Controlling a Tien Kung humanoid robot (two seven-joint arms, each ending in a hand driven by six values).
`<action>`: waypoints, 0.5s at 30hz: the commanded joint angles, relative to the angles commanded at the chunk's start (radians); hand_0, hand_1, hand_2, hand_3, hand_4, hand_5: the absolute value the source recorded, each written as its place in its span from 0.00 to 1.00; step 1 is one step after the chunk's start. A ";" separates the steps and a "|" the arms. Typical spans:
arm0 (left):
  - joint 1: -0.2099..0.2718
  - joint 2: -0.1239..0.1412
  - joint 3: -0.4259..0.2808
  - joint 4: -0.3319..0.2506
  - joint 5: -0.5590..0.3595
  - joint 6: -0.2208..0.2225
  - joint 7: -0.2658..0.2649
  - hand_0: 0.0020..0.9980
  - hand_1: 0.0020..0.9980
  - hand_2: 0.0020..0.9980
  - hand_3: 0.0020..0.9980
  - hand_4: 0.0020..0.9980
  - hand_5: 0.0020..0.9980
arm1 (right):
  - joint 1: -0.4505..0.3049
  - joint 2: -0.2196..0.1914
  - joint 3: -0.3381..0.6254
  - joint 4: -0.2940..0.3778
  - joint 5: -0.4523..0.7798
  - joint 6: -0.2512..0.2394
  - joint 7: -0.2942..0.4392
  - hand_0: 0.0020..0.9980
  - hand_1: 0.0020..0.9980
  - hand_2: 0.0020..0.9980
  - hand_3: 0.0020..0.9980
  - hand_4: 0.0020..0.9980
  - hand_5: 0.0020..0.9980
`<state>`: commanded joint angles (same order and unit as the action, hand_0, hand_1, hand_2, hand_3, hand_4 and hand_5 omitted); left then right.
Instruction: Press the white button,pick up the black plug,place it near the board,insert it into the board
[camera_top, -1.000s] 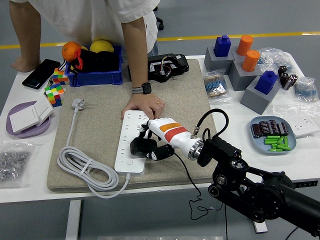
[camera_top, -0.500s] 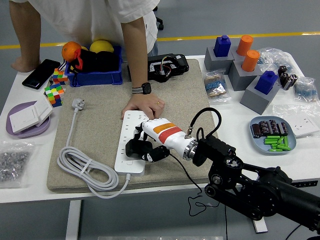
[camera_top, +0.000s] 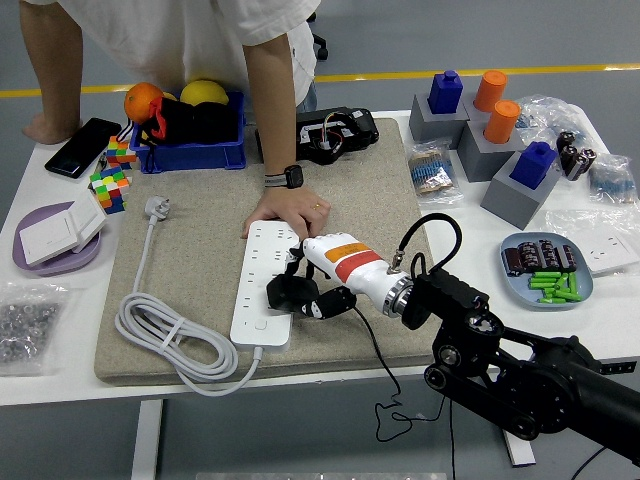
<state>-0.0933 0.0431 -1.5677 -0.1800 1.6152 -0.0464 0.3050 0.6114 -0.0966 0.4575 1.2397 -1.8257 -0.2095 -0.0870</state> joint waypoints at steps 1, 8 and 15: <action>0.000 0.000 0.000 0.000 -0.001 0.000 0.000 0.65 0.64 0.63 0.68 0.51 0.11 | 0.000 0.000 0.000 0.000 0.000 0.000 0.000 0.30 0.43 0.41 0.46 0.80 0.00; -0.003 -0.001 0.003 0.000 -0.011 0.002 -0.002 0.65 0.64 0.63 0.68 0.51 0.11 | 0.002 -0.002 -0.009 0.004 0.001 0.002 -0.001 0.29 0.43 0.41 0.46 0.80 0.00; -0.005 -0.001 0.004 0.000 -0.008 0.001 -0.001 0.65 0.64 0.63 0.68 0.51 0.11 | 0.006 0.021 -0.023 0.003 0.002 -0.001 0.001 0.29 0.43 0.41 0.46 0.80 0.00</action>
<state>-0.0981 0.0426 -1.5641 -0.1800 1.6072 -0.0452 0.3043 0.6179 -0.0753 0.4342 1.2427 -1.8241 -0.2110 -0.0864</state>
